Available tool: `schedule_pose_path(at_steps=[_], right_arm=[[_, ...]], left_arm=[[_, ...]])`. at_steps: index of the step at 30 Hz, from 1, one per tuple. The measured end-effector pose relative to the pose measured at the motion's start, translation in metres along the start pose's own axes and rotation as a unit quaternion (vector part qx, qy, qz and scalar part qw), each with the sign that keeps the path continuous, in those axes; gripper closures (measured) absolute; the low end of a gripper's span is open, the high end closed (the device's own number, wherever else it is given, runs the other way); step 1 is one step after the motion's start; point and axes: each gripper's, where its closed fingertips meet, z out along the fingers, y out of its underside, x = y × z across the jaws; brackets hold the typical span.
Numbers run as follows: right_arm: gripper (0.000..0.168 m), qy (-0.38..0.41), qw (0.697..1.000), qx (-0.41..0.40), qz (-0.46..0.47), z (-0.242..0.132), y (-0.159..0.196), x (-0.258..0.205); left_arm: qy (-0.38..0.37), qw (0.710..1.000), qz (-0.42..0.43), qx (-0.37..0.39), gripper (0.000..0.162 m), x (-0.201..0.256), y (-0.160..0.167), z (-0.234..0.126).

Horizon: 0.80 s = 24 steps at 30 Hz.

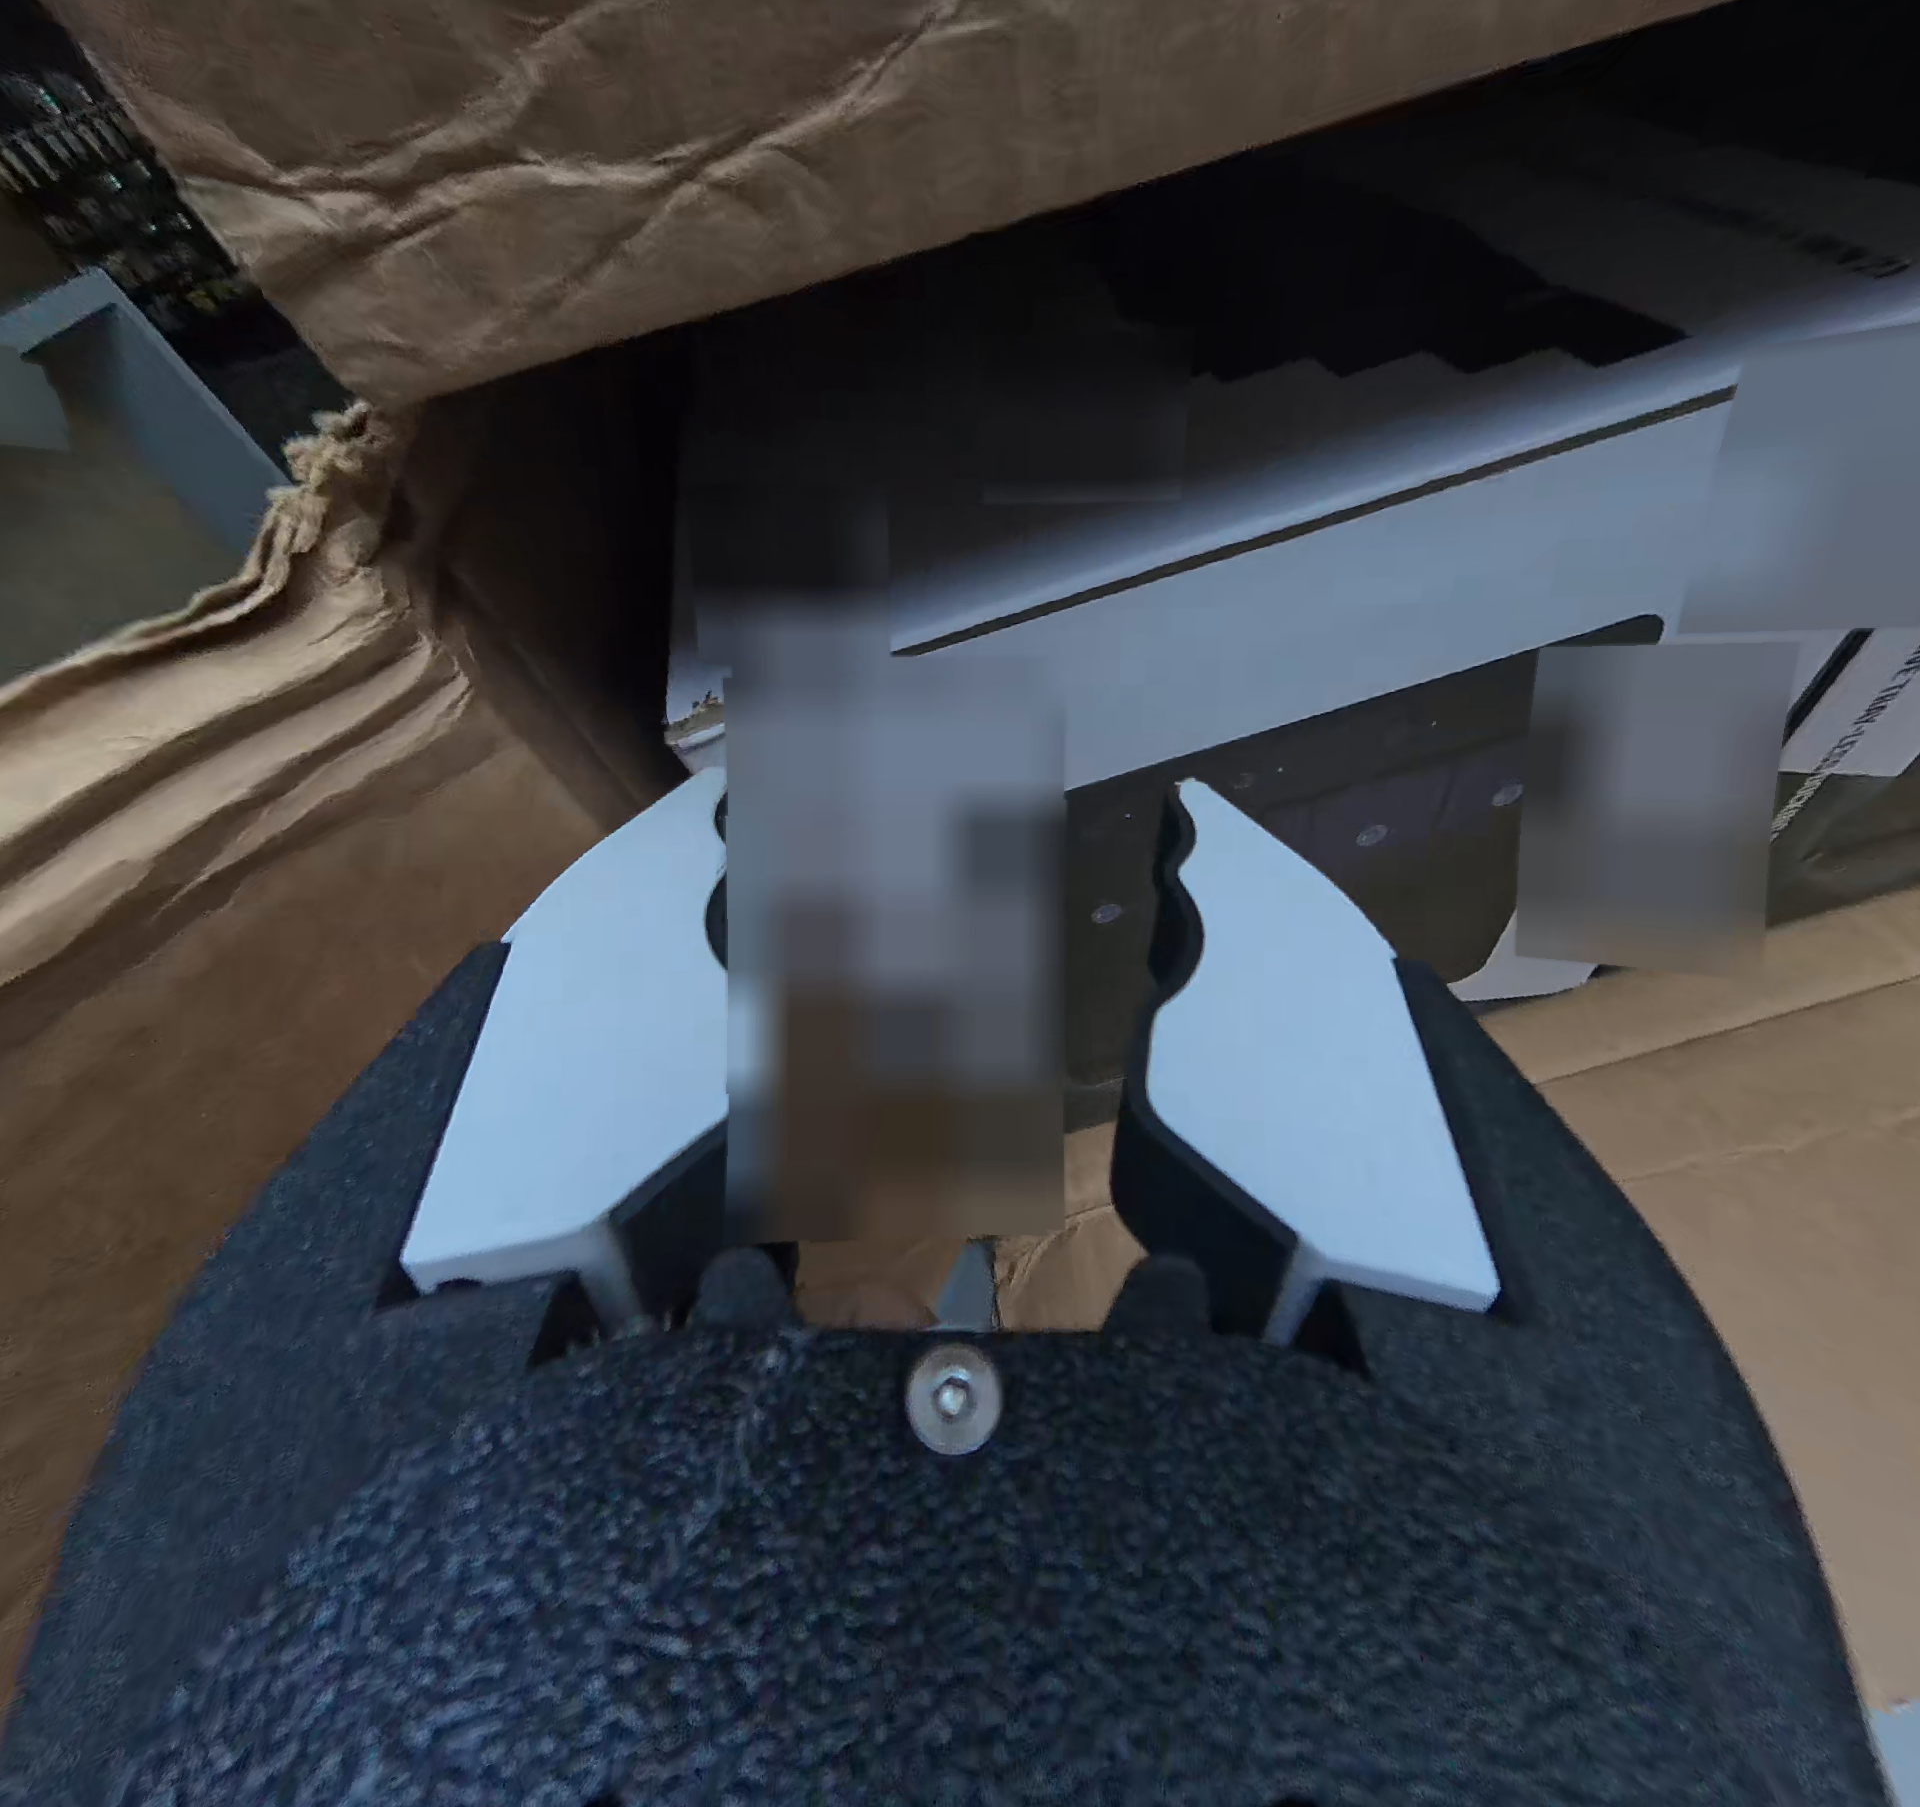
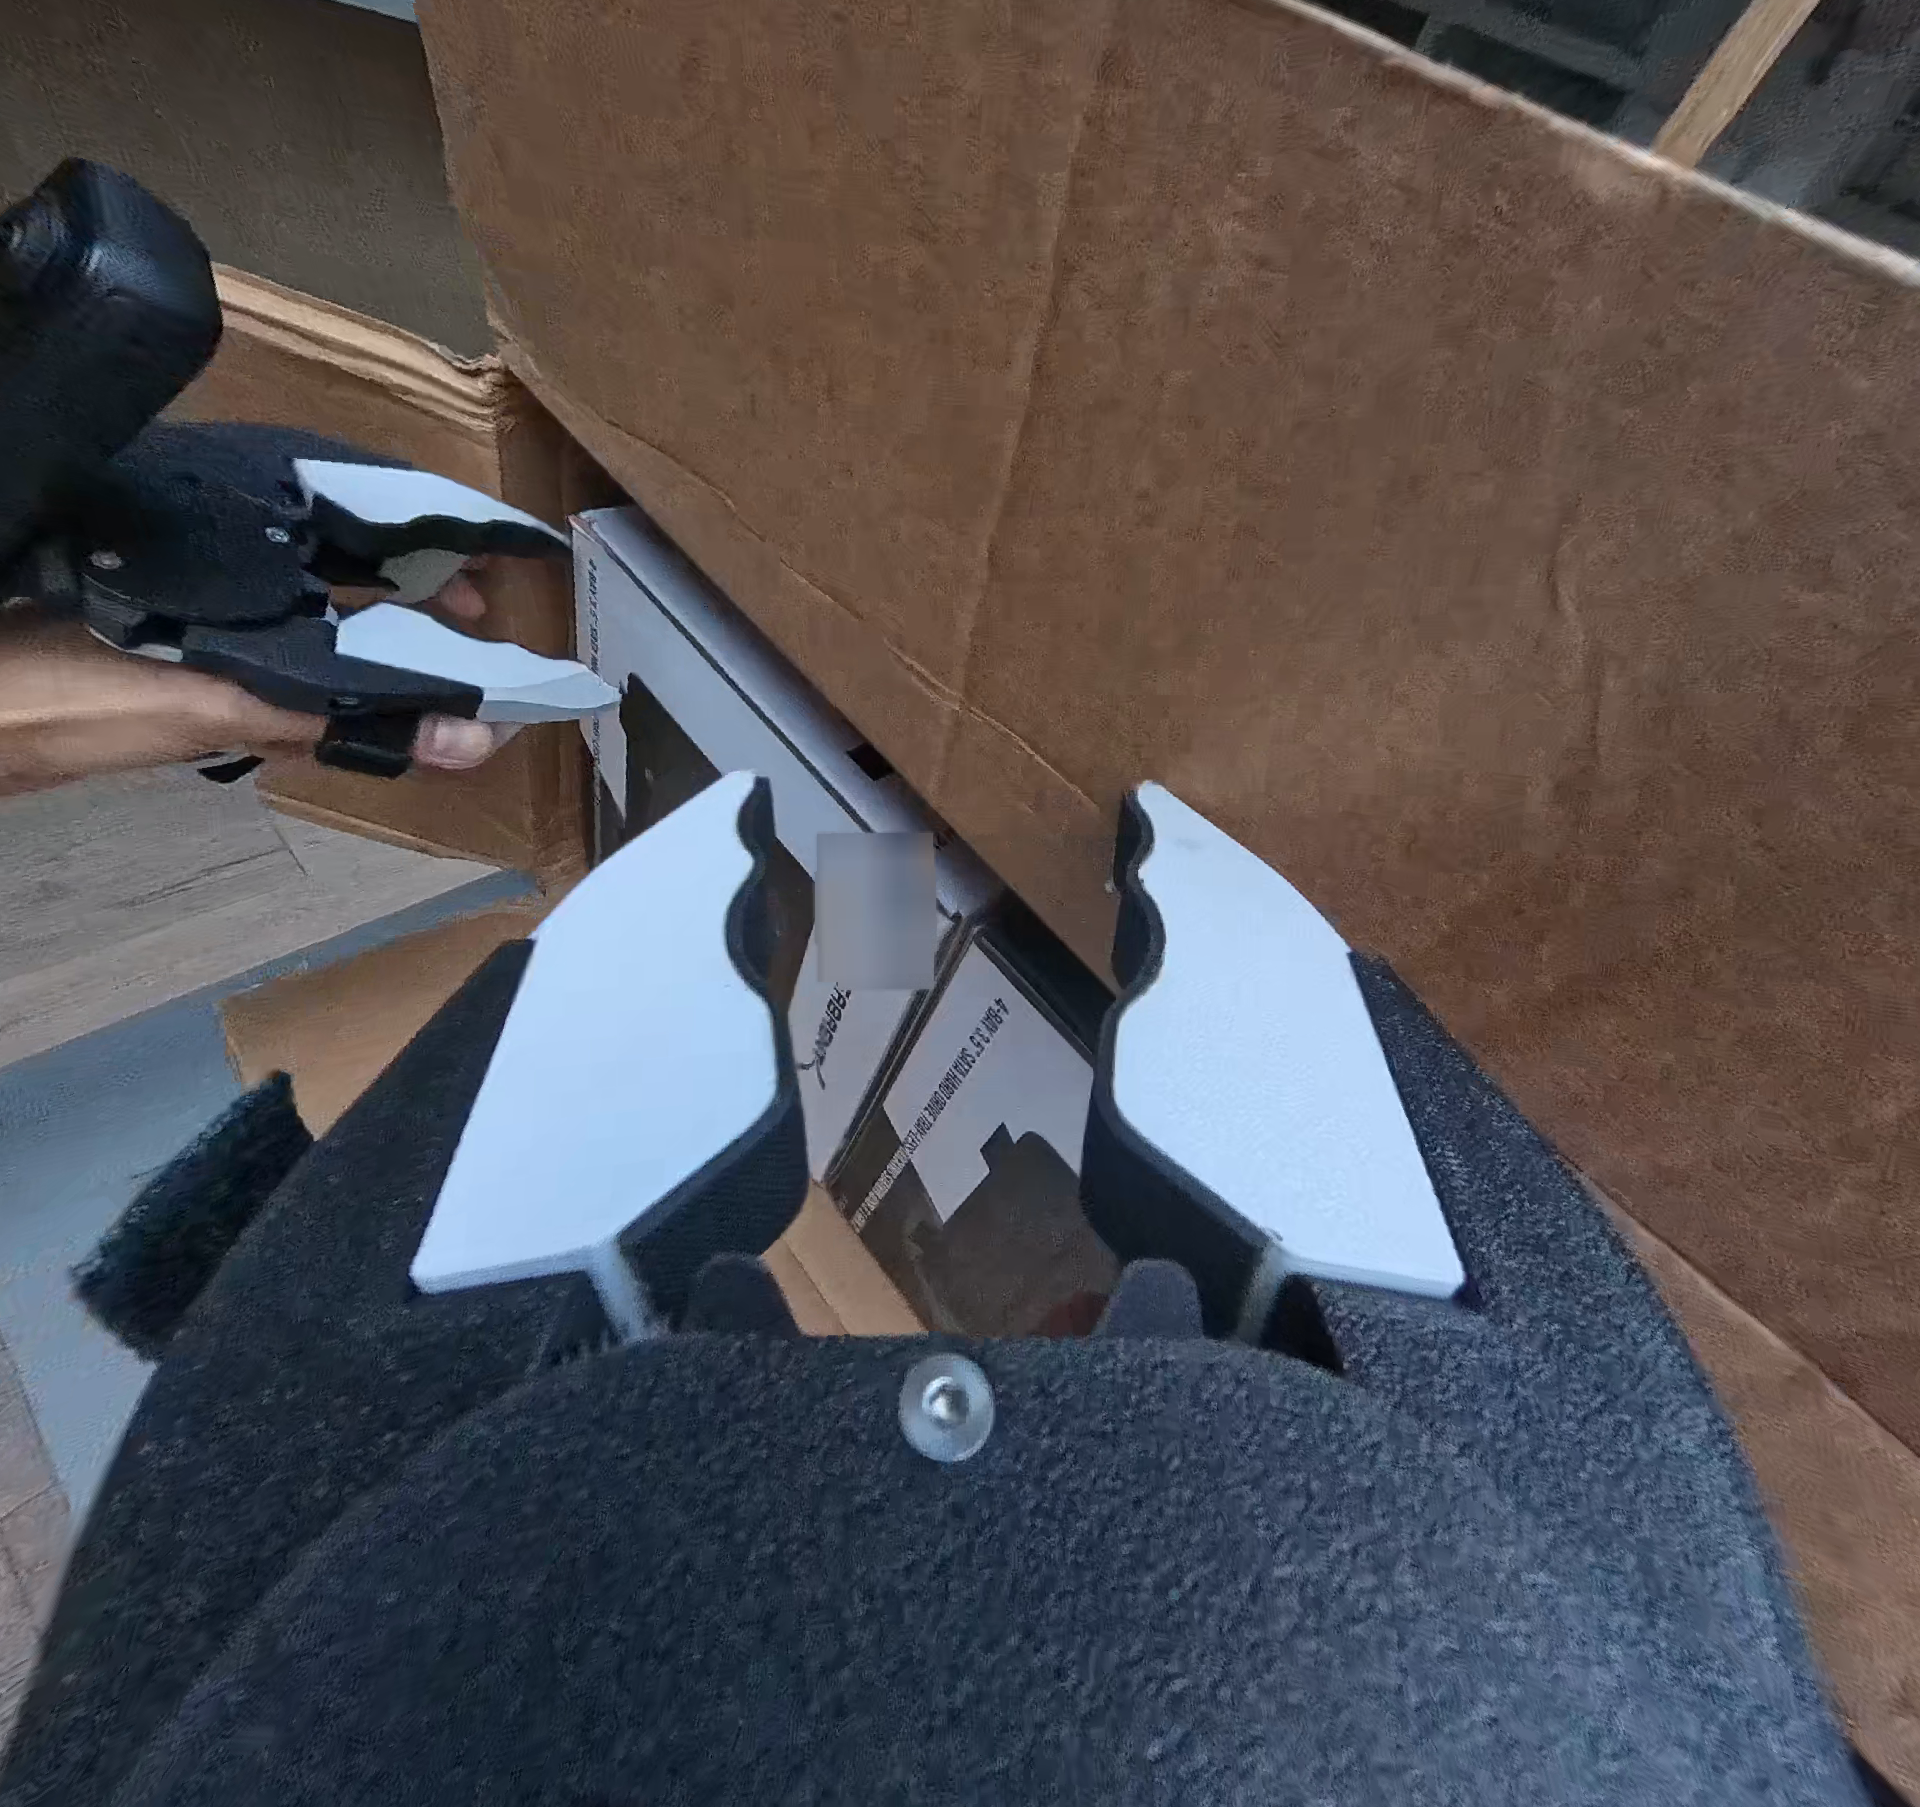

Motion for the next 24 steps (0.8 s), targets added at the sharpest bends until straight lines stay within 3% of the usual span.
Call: schedule_pose_path(at_steps=[6, 9, 13, 18, 20, 22, 24], right_arm=[[0.103, 0.038, 0.999, 0.019, -0.013, -0.005, 0.003, -0.009], [0.103, 0.042, 0.999, 0.019, -0.004, -0.005, 0.010, -0.015], [0.099, 0.043, 0.998, 0.038, 0.034, -0.005, 0.018, -0.023], [0.092, 0.074, 0.994, 0.065, 0.046, -0.005, 0.020, -0.025], [0.092, 0.086, 0.990, 0.093, 0.059, -0.010, 0.011, -0.022], [0.094, 0.098, 0.985, 0.123, 0.066, -0.018, -0.003, -0.016], [0.103, 0.111, 0.983, 0.127, 0.071, -0.024, -0.011, -0.003]], left_arm=[[-0.042, 0.996, -0.030, 0.071, 0.099, -0.005, 0.005, 0.000], [-0.060, 0.993, -0.040, 0.089, 0.097, -0.003, 0.006, 0.003], [-0.019, 0.990, -0.133, 0.047, 0.098, 0.007, 0.036, 0.020], [-0.016, 0.992, -0.122, 0.009, 0.107, 0.011, 0.073, 0.030], [-0.019, 0.993, -0.116, 0.030, 0.107, 0.014, 0.081, 0.033], [-0.042, 0.996, -0.080, 0.021, 0.114, 0.012, 0.092, 0.037], [-0.065, 0.993, -0.095, -0.004, 0.115, 0.012, 0.110, 0.043]])
